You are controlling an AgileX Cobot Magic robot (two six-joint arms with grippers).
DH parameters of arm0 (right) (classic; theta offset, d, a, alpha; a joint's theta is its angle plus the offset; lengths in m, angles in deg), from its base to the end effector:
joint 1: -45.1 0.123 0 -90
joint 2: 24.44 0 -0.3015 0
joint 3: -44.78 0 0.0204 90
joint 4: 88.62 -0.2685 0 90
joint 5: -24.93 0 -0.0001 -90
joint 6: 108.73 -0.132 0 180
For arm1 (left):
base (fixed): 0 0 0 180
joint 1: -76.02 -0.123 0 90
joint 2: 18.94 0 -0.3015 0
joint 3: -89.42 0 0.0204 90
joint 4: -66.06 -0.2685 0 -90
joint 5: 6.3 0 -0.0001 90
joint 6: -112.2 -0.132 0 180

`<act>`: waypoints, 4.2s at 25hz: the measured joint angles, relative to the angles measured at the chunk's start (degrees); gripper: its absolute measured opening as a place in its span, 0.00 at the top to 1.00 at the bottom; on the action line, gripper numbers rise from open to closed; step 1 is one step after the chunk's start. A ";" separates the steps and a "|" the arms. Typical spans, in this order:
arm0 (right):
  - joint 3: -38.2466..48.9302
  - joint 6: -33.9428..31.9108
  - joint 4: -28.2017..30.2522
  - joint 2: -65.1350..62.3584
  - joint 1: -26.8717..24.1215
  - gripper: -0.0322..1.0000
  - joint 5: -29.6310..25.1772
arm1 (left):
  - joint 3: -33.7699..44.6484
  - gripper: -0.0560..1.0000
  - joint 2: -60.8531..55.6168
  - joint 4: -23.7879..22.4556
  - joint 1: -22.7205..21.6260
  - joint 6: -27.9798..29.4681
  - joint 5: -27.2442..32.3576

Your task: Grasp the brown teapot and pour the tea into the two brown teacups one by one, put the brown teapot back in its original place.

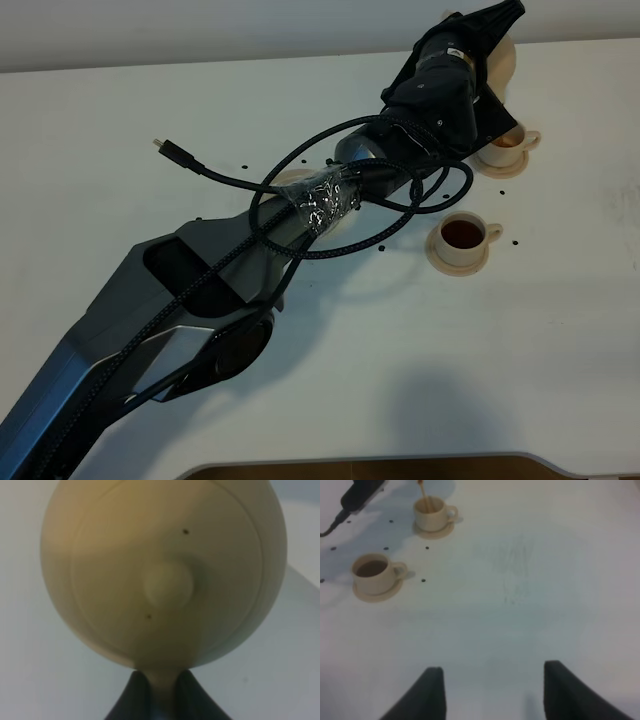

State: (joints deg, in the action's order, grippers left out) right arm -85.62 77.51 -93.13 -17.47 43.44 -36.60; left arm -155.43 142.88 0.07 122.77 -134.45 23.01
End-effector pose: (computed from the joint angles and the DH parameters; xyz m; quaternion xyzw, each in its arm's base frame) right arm 0.0300 0.0083 0.2626 -0.0359 0.8562 0.0038 0.5154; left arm 0.4997 -0.4449 0.1646 0.7918 0.1574 0.5110 0.2951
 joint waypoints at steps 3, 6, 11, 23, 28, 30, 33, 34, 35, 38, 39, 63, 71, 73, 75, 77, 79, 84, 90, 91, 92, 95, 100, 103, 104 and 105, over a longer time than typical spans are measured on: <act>0.00 0.00 0.00 0.00 0.00 0.55 0.00 | 0.00 0.83 0.94 -0.97 0.00 0.11 -0.99; 0.00 0.00 0.00 0.00 0.00 0.55 0.00 | 0.17 0.83 1.76 -0.97 0.00 0.11 -1.64; 0.00 0.00 0.00 0.00 0.00 0.55 0.00 | 0.31 0.83 1.81 -1.65 0.00 0.13 -1.91; 0.00 0.00 0.00 0.00 0.00 0.55 0.00 | 0.31 0.83 1.81 -4.98 -0.16 0.17 -5.56; 0.00 0.00 0.00 0.00 0.00 0.55 0.00 | 0.31 0.83 1.81 -5.29 -0.26 0.17 -5.95; 0.00 0.00 0.00 0.00 0.00 0.55 0.00 | 0.31 0.83 1.81 -5.40 -0.26 0.17 -6.01; 0.00 0.05 0.00 0.00 0.00 0.55 0.00 | 0.31 0.83 1.81 -5.50 -0.26 0.17 -6.54; 0.00 0.05 0.00 0.00 0.00 0.55 0.00 | 0.31 0.83 1.81 -5.52 -0.26 0.17 -6.84; 0.00 -0.02 0.00 0.00 0.00 0.55 0.00 | 0.31 0.83 1.81 -5.57 -0.26 0.17 -6.93; 0.00 -0.02 0.00 0.00 0.00 0.55 0.00 | 0.31 0.83 1.81 -5.76 -0.26 0.17 -7.10; 0.00 -0.02 0.00 0.00 0.00 0.55 0.00 | 0.31 0.83 1.81 -5.91 -0.26 0.19 -7.10; 0.00 -0.03 0.00 0.00 0.00 0.55 0.00 | 0.31 0.83 1.81 -8.71 -0.32 0.19 -8.58; 0.00 0.01 0.00 0.00 0.00 0.55 0.00 | 0.31 0.83 1.81 -8.76 -0.32 0.24 -8.58; 0.00 0.01 0.00 0.00 0.00 0.55 0.00 | 0.31 0.83 1.81 -8.76 -0.32 0.37 -8.58; 0.00 0.01 0.00 0.00 0.00 0.55 0.00 | 0.31 0.83 1.81 -8.76 -0.32 0.37 -8.58; 0.00 0.01 0.00 0.00 0.00 0.55 0.00 | 0.31 0.83 1.81 -8.76 -0.32 0.37 -8.58; 0.00 0.01 0.00 0.00 0.00 0.55 0.00 | 0.31 0.83 1.81 -8.76 -0.33 0.37 -8.58; 0.00 0.01 0.00 0.00 0.00 0.55 0.00 | 0.31 0.83 1.81 -8.76 -0.39 0.37 -8.58; 0.00 -0.02 0.00 0.00 0.00 0.55 0.00 | 0.31 0.83 1.81 -8.76 -0.88 0.37 -8.64; 0.00 -0.02 0.00 0.00 0.00 0.55 0.00 | 0.31 0.83 1.81 -8.76 -0.92 0.37 -8.64; 0.00 -0.02 0.00 0.00 0.00 0.55 0.00 | 0.31 0.83 1.81 -8.76 -0.92 0.37 -8.64; 0.00 -0.02 0.00 0.00 0.00 0.55 0.00 | 0.31 0.83 1.81 -8.76 -0.92 0.31 -8.93; 0.00 0.03 0.00 0.00 0.00 0.55 0.00 | 0.31 0.83 1.81 -8.76 -0.92 -0.74 -9.63; 0.00 0.03 0.00 0.00 0.00 0.55 0.00 | 0.31 0.83 1.81 -8.76 -0.92 -0.90 -10.42; 0.00 0.03 0.00 0.00 0.00 0.55 0.00 | 0.31 0.83 1.81 -8.76 -0.92 -0.90 -10.52; 0.00 0.03 0.00 0.00 0.00 0.55 0.00 | 0.31 0.83 1.81 -8.76 -0.92 -0.92 -10.81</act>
State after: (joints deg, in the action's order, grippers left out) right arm -85.62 77.54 -93.13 -17.47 43.44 -36.60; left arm -155.11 144.69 -8.69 121.85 -135.37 12.20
